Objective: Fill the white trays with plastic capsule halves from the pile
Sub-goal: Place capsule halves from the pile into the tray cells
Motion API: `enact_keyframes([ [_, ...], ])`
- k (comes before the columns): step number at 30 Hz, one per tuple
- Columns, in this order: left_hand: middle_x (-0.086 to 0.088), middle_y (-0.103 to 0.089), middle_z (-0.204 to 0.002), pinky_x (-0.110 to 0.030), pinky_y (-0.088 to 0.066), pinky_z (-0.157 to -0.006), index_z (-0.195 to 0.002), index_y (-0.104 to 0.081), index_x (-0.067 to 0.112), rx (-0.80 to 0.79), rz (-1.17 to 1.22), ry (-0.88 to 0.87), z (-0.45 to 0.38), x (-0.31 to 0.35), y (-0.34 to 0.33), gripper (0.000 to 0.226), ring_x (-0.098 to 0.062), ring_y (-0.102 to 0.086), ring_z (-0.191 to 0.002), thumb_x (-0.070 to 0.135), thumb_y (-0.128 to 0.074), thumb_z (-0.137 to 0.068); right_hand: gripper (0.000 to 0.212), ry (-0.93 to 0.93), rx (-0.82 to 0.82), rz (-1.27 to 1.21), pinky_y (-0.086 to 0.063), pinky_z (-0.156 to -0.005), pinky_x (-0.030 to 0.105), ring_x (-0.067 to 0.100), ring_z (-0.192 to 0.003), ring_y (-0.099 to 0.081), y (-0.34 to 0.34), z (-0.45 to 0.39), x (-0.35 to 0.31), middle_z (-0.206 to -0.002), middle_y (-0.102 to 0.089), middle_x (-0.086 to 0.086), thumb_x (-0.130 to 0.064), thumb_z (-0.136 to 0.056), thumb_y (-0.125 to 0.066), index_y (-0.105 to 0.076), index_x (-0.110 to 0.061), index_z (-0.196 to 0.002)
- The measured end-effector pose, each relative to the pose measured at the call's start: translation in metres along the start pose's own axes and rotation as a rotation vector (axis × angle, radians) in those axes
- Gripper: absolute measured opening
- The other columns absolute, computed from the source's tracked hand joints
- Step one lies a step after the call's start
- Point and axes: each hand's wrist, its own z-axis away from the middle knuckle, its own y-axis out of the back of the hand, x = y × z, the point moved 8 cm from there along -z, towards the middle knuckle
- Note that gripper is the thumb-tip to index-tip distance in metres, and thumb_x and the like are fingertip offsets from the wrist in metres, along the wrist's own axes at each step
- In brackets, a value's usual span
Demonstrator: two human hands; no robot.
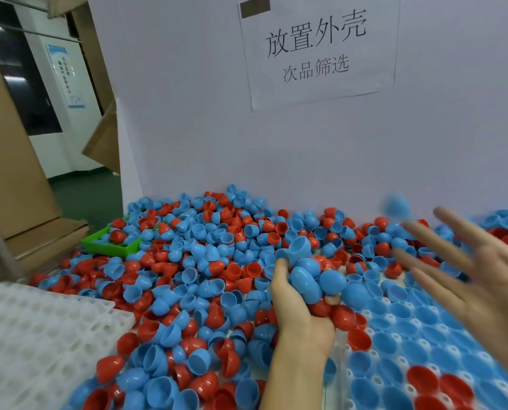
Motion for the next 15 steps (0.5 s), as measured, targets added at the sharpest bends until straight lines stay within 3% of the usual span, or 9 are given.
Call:
enact_keyframes([
  [1, -0.016, -0.073, -0.076, -0.037, -0.059, -0.055, -0.073, -0.076, 0.008, 0.007, 0.015, -0.003, 0.001, 0.001, -0.002, 0.05, -0.027, -0.072, -0.061, 0.049, -0.055, -0.093, 0.069, 0.048, -0.076, -0.015, -0.037, -0.113, 0.042, 0.017, -0.143, -0.039, -0.019, -0.005, 0.006, -0.16, -0.032, -0.003, -0.045, -0.095, -0.064, -0.027, -0.042, -0.153],
  [2, -0.02, -0.075, -0.088, -0.042, -0.062, -0.063, -0.086, -0.079, 0.005, -0.006, 0.012, 0.001, -0.001, 0.003, -0.002, 0.051, -0.031, -0.074, -0.073, 0.05, -0.055, -0.093, 0.078, 0.074, -0.127, 0.141, -0.043, -0.106, 0.047, 0.014, -0.139, -0.044, -0.039, -0.013, 0.002, -0.158, -0.036, -0.011, -0.052, -0.089, -0.069, -0.021, -0.054, -0.151],
  [4, -0.023, -0.075, -0.097, -0.043, -0.063, -0.067, -0.101, -0.076, 0.002, 0.004, 0.003, 0.001, -0.002, 0.004, 0.0, 0.052, -0.034, -0.074, -0.08, 0.048, -0.055, -0.094, 0.087, 0.108, -0.067, 0.448, -0.056, -0.089, 0.042, 0.005, -0.119, -0.062, -0.041, -0.016, 0.002, -0.141, -0.053, -0.025, -0.074, -0.066, -0.074, -0.03, -0.066, -0.14],
  [6, -0.016, -0.072, -0.073, -0.031, -0.057, -0.049, -0.082, -0.073, 0.004, 0.026, -0.004, -0.014, -0.001, 0.006, 0.001, 0.046, -0.026, -0.07, -0.058, 0.045, -0.055, -0.096, 0.078, 0.067, -0.003, 0.487, -0.06, -0.083, 0.032, 0.003, -0.108, -0.068, -0.037, -0.018, 0.005, -0.128, -0.062, -0.028, -0.082, -0.057, -0.071, -0.044, -0.068, -0.129],
  [8, -0.012, -0.068, -0.067, -0.033, -0.059, -0.051, -0.072, -0.07, 0.008, 0.048, -0.041, -0.005, 0.002, 0.008, -0.001, 0.045, -0.024, -0.068, -0.054, 0.044, -0.056, -0.096, 0.052, 0.017, 0.04, 0.492, -0.06, -0.079, 0.025, 0.005, -0.102, -0.071, -0.034, -0.019, 0.007, -0.114, -0.07, -0.023, -0.07, -0.065, -0.065, -0.057, -0.065, -0.116],
  [10, -0.018, -0.071, -0.085, -0.052, -0.061, -0.081, -0.084, -0.074, 0.006, 0.058, -0.087, 0.003, 0.004, 0.006, -0.001, 0.045, -0.031, -0.071, -0.075, 0.047, -0.057, -0.094, 0.037, -0.008, 0.055, 0.531, -0.061, -0.076, 0.027, 0.004, -0.095, -0.072, -0.028, -0.02, 0.01, -0.103, -0.074, -0.02, -0.052, -0.07, -0.062, -0.063, -0.063, -0.105],
  [12, -0.021, -0.07, -0.094, -0.058, -0.054, -0.095, -0.092, -0.073, 0.005, 0.082, -0.108, -0.001, 0.003, 0.004, 0.001, 0.048, -0.035, -0.069, -0.086, 0.051, -0.058, -0.091, 0.03, -0.05, 0.034, 0.58, -0.06, -0.075, 0.032, 0.002, -0.089, -0.073, -0.031, -0.018, 0.013, -0.097, -0.075, -0.02, -0.038, -0.082, -0.06, -0.065, -0.062, -0.1],
  [14, -0.019, -0.071, -0.088, -0.052, -0.06, -0.086, -0.085, -0.075, 0.005, 0.084, -0.124, 0.018, 0.003, 0.002, 0.0, 0.05, -0.032, -0.071, -0.079, 0.053, -0.059, -0.088, 0.033, -0.099, 0.022, 0.607, -0.055, -0.077, 0.029, 0.0, -0.085, -0.072, -0.032, -0.017, 0.018, -0.092, -0.075, -0.021, -0.03, -0.087, -0.062, -0.066, -0.062, -0.095],
  [15, -0.017, -0.07, -0.08, -0.044, -0.063, -0.071, -0.076, -0.075, 0.006, 0.068, -0.119, 0.023, 0.003, 0.001, -0.001, 0.05, -0.028, -0.071, -0.069, 0.053, -0.059, -0.087, 0.034, -0.116, 0.021, 0.63, -0.054, -0.076, 0.027, -0.001, -0.083, -0.072, -0.034, -0.016, 0.02, -0.091, -0.074, -0.022, -0.029, -0.088, -0.063, -0.067, -0.062, -0.094],
])
